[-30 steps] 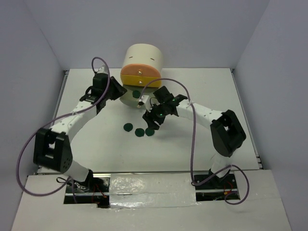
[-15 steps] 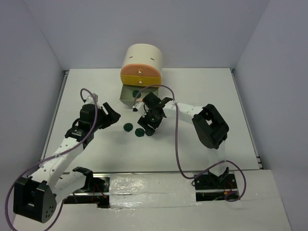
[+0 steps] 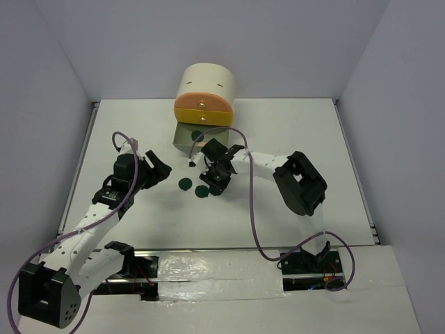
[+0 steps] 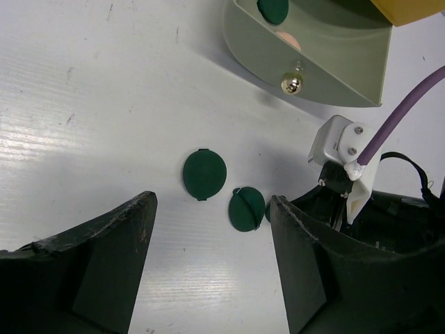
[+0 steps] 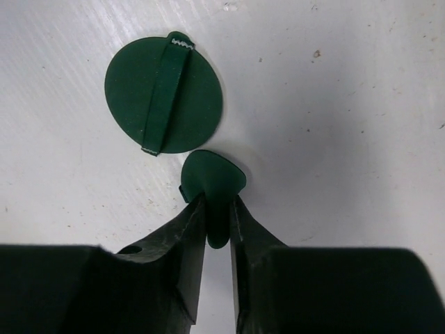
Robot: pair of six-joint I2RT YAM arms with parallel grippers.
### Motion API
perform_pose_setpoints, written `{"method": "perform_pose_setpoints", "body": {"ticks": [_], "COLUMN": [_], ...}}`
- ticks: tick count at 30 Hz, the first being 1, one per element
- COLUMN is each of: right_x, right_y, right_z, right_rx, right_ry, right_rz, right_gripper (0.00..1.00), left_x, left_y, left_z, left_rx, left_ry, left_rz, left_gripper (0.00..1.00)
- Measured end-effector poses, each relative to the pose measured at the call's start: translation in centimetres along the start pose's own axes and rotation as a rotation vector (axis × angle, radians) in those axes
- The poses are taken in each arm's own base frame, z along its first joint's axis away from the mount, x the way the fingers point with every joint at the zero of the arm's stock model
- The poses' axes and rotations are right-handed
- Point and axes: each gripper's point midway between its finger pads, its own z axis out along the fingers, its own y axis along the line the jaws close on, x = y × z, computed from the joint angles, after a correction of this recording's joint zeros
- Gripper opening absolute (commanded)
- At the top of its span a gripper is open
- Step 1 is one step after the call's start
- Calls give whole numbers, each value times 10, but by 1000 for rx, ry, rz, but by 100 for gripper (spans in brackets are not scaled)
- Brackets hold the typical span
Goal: Organize the makeup
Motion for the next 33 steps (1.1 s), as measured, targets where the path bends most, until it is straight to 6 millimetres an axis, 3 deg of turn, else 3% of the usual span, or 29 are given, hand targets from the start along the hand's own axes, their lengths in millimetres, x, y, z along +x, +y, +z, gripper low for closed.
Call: {"method": "perform_pose_setpoints", "body": {"ticks": [8,12,16,22,28,33], "right_x": [3,-1,-30,-95,-129,-144], "right_y": [0,-12,-23,-37,-70,-104], "right_z": [-5,-26,-67,-128,-148,-137], "right_rx": [-4,-4,25,113,201,262], "right_ry": [-12,-43,-152,-353,-416,-408], "right_rz": [-32,-62,-131,-248,-237,-203], "right_gripper": [10,8,8,7,6,7], "left_x": [9,19,24,22,21,25], "left_y": [7,16,18,14,12,15], "left_z": [2,5,7,9,10,11], "left_rx": [-12,-24,-21,-1,11,4], "left_ry": [15,30,37,31,28,37], "left_rz": [-2,-5,-7,-7,-8,-8], "left_gripper": [79,78,78,78,78,78]}}
